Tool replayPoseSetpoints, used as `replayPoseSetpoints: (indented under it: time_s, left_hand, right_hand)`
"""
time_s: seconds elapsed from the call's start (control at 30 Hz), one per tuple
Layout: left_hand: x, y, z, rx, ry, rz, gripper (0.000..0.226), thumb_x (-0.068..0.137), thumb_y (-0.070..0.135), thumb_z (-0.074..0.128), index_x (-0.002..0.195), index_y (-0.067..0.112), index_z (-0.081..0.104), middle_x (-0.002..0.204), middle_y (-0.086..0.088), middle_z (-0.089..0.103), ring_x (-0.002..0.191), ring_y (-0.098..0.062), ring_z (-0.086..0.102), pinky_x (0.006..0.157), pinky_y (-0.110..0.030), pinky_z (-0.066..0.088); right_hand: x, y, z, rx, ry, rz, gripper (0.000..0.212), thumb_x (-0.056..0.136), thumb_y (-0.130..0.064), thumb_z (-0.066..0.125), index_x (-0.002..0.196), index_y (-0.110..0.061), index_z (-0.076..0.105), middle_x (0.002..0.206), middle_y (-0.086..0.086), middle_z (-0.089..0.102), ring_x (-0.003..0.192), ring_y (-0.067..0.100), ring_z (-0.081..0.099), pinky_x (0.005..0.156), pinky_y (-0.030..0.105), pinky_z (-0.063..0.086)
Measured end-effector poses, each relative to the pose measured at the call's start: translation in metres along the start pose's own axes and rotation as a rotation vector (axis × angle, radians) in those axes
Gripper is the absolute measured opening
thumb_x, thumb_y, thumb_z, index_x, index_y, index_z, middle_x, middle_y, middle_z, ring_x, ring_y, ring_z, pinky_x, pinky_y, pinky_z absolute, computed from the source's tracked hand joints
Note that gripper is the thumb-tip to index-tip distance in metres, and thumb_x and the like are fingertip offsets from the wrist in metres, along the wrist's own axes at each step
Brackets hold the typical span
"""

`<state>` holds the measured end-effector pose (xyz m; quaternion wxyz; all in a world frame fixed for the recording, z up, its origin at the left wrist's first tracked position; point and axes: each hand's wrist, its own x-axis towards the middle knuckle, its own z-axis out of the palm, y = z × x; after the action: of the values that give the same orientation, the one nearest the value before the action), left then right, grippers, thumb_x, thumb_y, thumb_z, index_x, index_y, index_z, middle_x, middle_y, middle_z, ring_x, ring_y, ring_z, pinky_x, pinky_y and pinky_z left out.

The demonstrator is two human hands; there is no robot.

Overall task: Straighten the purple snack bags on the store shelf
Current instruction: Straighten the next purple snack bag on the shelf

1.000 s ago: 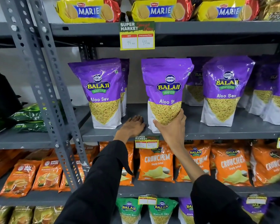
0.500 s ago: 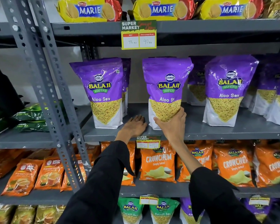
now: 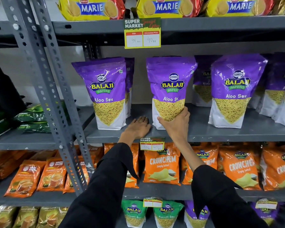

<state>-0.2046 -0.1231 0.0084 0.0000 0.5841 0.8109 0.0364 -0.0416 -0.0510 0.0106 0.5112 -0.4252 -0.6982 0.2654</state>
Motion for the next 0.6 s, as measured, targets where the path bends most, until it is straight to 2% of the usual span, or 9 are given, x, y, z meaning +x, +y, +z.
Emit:
replayPoseSetpoints:
  time_s: [0.6]
  left_hand:
    - [0.0021,-0.0026,0.0022,0.05,-0.006,0.013,0.062,0.107,0.036,0.015,0.162,0.007,0.01,0.171,-0.012,0.007,0.159,-0.025,0.005,0.128,-0.048,0.009]
  right_hand:
    - [0.0018,0.0024,-0.0013,0.021,-0.029,-0.005,0.114,0.061,-0.055,0.091,0.146,-0.012,0.029,0.139,0.009,0.042,0.129,0.028,0.052,0.099,0.049,0.055]
